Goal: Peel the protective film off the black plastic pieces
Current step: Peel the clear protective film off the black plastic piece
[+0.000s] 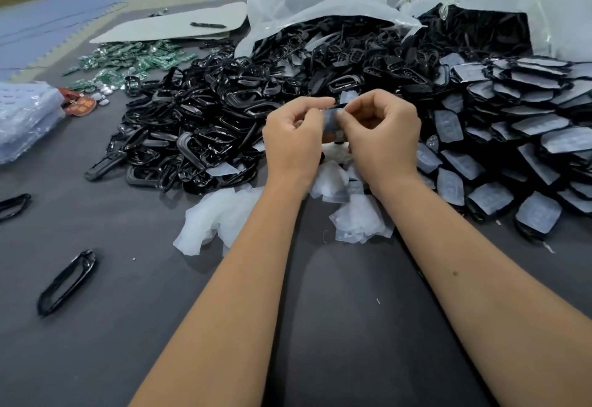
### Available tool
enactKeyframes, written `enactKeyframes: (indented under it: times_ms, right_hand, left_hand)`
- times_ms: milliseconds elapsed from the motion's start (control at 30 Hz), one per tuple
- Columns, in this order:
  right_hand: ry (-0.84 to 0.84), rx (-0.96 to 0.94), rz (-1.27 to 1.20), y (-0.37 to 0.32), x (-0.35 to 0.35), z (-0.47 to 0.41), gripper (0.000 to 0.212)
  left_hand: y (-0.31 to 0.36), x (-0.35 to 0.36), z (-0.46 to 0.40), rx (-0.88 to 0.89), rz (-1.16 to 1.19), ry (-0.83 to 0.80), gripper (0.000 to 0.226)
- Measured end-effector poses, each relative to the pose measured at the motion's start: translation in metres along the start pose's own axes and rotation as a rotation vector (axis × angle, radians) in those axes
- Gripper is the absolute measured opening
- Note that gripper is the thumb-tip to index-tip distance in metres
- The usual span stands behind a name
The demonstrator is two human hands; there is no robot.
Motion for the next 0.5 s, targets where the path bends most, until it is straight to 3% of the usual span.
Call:
enactKeyframes:
  times_ms: [500]
  right_hand:
    - [0.034, 0.001, 0.009, 0.0038, 0.0000, -0.0024, 0.007]
  left_hand:
    - [-0.0033, -0.0025, -0.0019, -0.010, -0.051, 0.026, 0.027]
Point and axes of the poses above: each hand's wrist, its own z-axis away from the middle knuckle, its own x-axis out of the palm, y = z × x, the point moved 2 cm from there along -z, towards the middle knuckle, and after that the axes turned 4 degrees about -y, right-handed, at the moved point
